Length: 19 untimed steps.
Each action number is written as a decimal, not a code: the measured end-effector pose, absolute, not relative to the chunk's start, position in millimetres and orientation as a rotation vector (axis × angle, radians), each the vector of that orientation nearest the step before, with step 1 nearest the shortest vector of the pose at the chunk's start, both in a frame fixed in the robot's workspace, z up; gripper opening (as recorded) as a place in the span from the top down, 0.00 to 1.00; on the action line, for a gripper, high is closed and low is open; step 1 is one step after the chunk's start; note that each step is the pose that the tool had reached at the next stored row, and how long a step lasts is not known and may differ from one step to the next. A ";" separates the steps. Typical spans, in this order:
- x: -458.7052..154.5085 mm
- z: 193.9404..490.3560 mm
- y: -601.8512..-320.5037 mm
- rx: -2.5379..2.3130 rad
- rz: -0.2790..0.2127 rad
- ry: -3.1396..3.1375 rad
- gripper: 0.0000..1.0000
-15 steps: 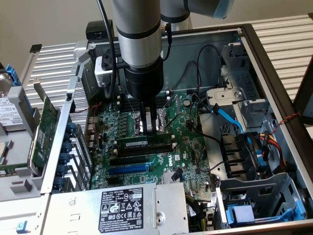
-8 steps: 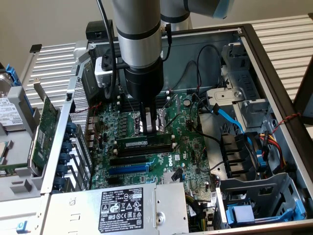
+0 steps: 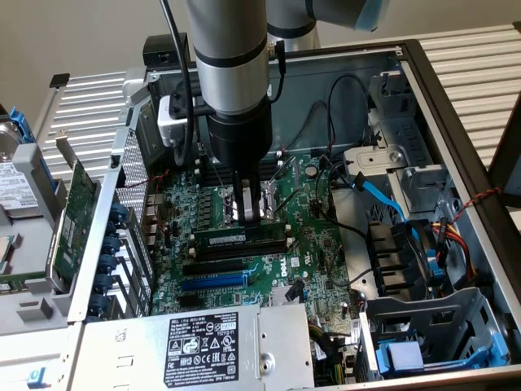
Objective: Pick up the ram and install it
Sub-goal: 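Insert the ram into the slot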
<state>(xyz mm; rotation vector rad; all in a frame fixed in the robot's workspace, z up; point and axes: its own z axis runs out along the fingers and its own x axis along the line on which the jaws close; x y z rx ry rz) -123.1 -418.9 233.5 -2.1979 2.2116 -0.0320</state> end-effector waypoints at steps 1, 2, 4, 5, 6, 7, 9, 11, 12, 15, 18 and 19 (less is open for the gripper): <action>-123.1 233.3 -418.8 -2.198 -0.032 2.211 0.87; -123.1 233.2 -418.8 -2.197 -0.033 2.211 0.87; -123.3 233.0 -418.8 -2.197 -0.034 2.211 0.87; -123.5 232.9 -418.8 -2.197 -0.034 2.211 0.87; -123.7 232.7 -418.8 -2.197 -0.034 2.210 0.87; -124.0 232.5 -418.8 -2.196 -0.034 2.210 0.87; -124.1 232.5 -418.8 -2.197 -0.035 2.210 0.87; -124.2 232.1 -418.9 -2.196 -0.035 2.210 0.87; -124.2 231.9 -418.8 -2.196 -0.035 2.210 0.87; -124.2 231.3 -418.8 -2.196 -0.035 2.210 0.87; -124.2 230.7 -418.8 -2.196 -0.035 2.210 0.87; -124.2 230.4 -418.8 -2.196 -0.035 2.210 0.87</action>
